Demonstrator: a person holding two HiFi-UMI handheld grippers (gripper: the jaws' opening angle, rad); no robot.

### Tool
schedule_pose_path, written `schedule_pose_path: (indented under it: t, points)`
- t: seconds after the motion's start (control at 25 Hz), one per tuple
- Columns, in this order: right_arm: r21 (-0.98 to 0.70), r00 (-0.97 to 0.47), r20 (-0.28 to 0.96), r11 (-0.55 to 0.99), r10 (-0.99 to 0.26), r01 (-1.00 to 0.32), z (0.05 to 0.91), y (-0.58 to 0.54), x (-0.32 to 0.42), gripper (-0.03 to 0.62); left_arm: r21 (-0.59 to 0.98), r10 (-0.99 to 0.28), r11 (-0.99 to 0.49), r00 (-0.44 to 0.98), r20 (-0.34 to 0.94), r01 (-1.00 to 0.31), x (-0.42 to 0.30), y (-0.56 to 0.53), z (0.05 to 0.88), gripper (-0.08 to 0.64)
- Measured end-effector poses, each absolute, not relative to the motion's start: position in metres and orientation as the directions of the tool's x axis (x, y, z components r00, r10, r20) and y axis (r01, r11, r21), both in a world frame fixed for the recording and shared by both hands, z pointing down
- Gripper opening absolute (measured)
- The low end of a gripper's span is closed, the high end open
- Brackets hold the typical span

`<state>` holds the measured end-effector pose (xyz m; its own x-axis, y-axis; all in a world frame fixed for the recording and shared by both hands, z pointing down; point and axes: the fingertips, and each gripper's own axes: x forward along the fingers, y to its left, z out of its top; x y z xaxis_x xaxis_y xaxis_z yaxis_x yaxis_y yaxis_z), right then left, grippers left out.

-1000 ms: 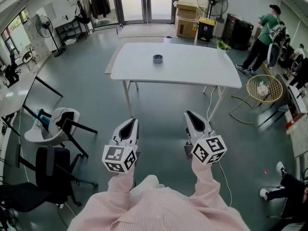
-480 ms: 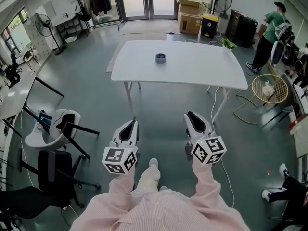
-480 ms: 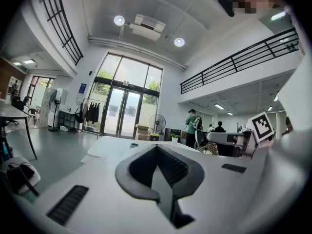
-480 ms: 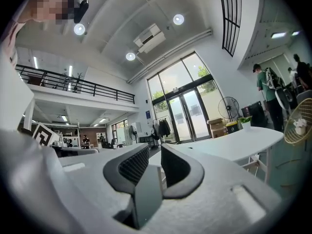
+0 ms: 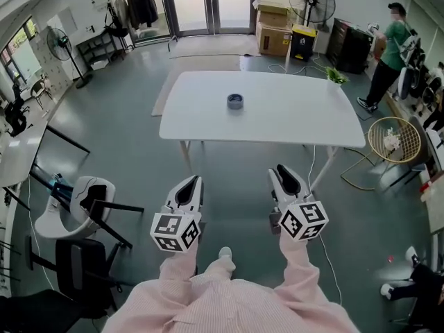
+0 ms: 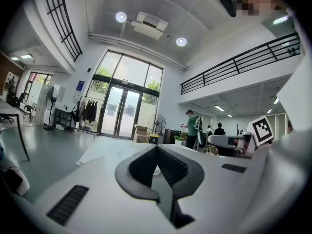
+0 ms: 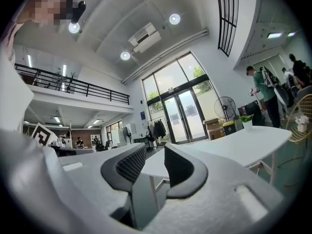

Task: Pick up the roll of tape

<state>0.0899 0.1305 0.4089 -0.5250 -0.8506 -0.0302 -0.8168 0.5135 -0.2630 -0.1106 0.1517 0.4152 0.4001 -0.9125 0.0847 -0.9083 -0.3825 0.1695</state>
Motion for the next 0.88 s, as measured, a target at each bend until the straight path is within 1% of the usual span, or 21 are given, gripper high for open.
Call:
schedule_pose_path:
  t: [0.12, 0.32, 0.88]
  points:
    - [-0.274, -0.518, -0.022, 0.504, -0.855, -0.819, 0.413, 0.104, 0.082, 0.121, 0.172, -0.907, -0.392, 0.411, 0.089, -0.904, -0.116, 0.124, 0.416, 0.000]
    - [-0.287, -0.502, -0.016, 0.485, -0.865, -0.826, 0.416, 0.063, 0.074, 0.136, 0.178, -0.898, -0.411, 0.431, 0.093, -0.894, -0.122, 0.079, 0.417, 0.000]
    - [-0.266, -0.424, -0.005, 0.410, -0.906, -0.873, 0.425, -0.004, 0.070, 0.150, 0.198, -0.872, -0.453, 0.478, 0.102, -0.869, -0.130, 0.004, 0.428, 0.000]
